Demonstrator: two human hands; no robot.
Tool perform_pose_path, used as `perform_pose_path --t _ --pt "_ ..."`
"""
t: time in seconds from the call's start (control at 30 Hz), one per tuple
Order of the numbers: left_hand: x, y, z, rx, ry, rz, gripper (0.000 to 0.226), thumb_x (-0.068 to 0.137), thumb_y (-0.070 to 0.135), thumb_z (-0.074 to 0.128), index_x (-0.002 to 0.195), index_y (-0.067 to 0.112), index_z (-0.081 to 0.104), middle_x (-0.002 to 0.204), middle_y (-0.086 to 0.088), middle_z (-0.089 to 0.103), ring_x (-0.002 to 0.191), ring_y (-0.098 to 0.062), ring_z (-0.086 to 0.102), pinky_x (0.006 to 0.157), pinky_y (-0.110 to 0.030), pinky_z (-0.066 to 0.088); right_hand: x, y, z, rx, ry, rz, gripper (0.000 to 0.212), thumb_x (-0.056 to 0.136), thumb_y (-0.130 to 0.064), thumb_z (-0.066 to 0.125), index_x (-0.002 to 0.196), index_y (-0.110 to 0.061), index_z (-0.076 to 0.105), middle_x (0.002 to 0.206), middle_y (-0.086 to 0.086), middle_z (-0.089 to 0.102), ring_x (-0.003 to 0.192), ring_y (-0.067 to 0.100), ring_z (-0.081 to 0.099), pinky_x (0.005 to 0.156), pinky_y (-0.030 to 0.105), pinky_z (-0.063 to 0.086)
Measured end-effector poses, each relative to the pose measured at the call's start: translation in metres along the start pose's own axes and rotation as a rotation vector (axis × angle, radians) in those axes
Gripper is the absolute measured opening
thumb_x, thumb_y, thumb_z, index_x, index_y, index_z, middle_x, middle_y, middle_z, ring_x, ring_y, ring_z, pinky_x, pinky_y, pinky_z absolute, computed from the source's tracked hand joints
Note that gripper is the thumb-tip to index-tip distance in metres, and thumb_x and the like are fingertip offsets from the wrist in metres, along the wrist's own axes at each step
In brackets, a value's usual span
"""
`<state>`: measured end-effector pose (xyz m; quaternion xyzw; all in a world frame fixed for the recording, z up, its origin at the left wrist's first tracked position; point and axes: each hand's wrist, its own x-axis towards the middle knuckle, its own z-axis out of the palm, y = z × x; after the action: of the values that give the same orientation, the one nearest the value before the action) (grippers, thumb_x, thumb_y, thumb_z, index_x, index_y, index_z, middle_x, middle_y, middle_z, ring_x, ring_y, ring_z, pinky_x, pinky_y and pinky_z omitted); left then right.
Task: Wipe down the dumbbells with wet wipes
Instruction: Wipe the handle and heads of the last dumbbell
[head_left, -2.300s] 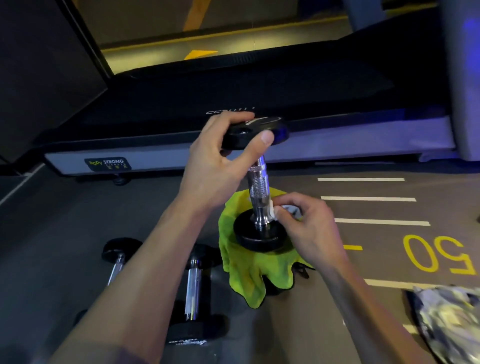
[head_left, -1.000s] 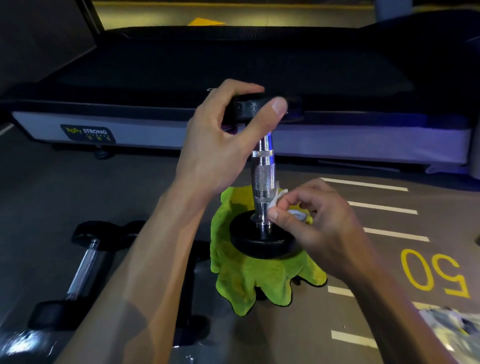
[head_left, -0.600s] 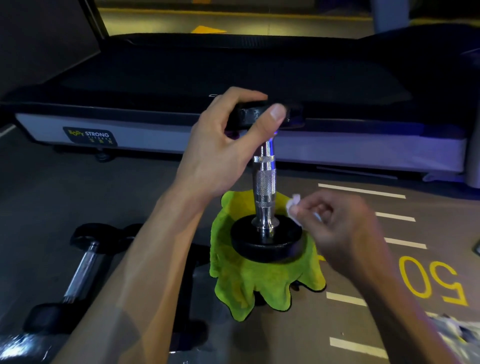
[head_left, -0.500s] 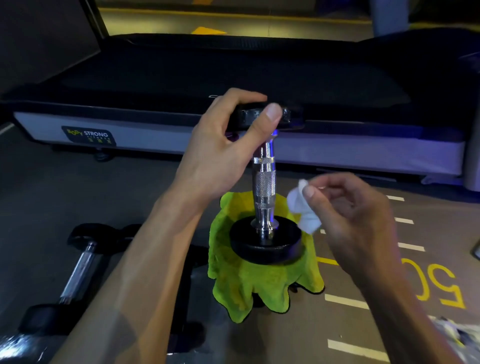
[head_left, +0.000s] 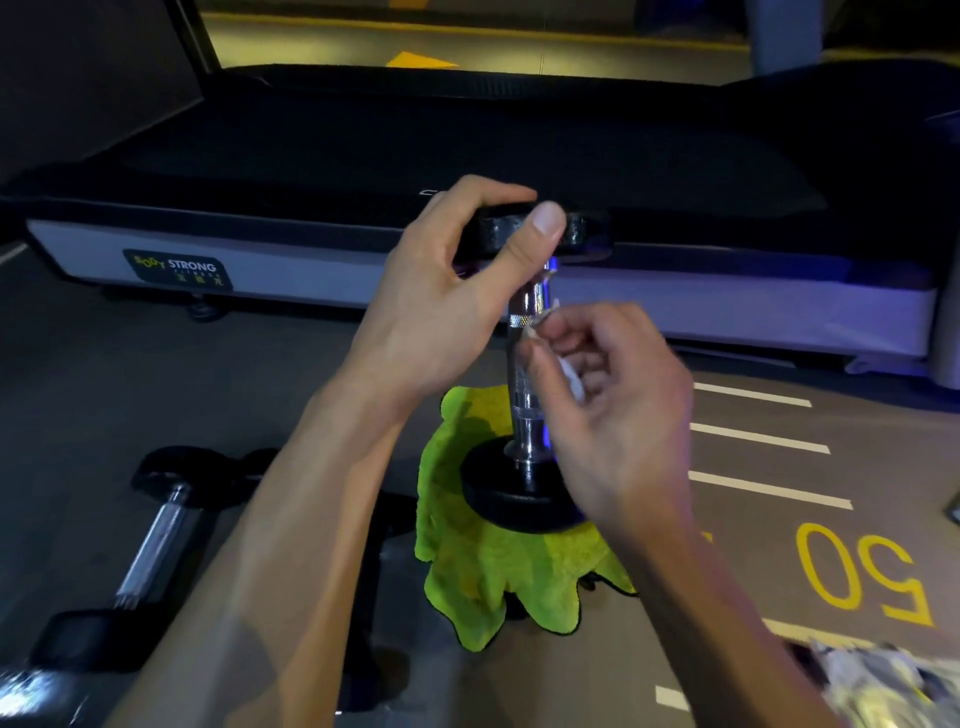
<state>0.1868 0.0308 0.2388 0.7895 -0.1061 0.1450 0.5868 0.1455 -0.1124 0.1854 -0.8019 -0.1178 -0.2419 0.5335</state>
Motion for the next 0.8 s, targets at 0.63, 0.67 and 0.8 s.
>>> perform_pose_path --t 0.63,0.67,0.8 --pt "-0.004 0.003 -0.005 0.052 0.008 0.004 0.038 0.105 0.053 0.041 0.117 0.032 0.071 0.104 0.012 0.068 0.104 -0.002 0.064 0.102 -0.041 0.054 0.023 -0.018 0.012 0.204 0.187 0.165 0.018 0.081 -0.013 0.085 0.084 -0.019 0.068 0.073 -0.004 0.068 0.067 0.007 0.064 0.068 0.027 0.056" --pt "-0.004 0.003 -0.004 0.056 0.008 0.010 0.038 0.105 0.053 0.042 0.117 0.031 0.071 0.106 0.010 0.069 0.103 -0.002 0.064 0.101 -0.040 0.054 0.026 -0.020 0.015 0.238 0.235 0.180 0.019 0.081 -0.014 0.085 0.083 -0.018 0.067 0.072 -0.003 0.068 0.067 0.008 0.064 0.068 0.029 0.057" --pt "-0.004 0.003 -0.006 0.070 0.020 0.012 0.038 0.106 0.053 0.042 0.117 0.032 0.071 0.103 0.012 0.068 0.099 -0.002 0.064 0.098 -0.039 0.054 0.027 -0.016 0.019 0.419 0.273 0.286 0.019 0.080 -0.014 0.087 0.086 -0.014 0.069 0.075 -0.002 0.071 0.071 0.008 0.066 0.073 0.024 0.055"
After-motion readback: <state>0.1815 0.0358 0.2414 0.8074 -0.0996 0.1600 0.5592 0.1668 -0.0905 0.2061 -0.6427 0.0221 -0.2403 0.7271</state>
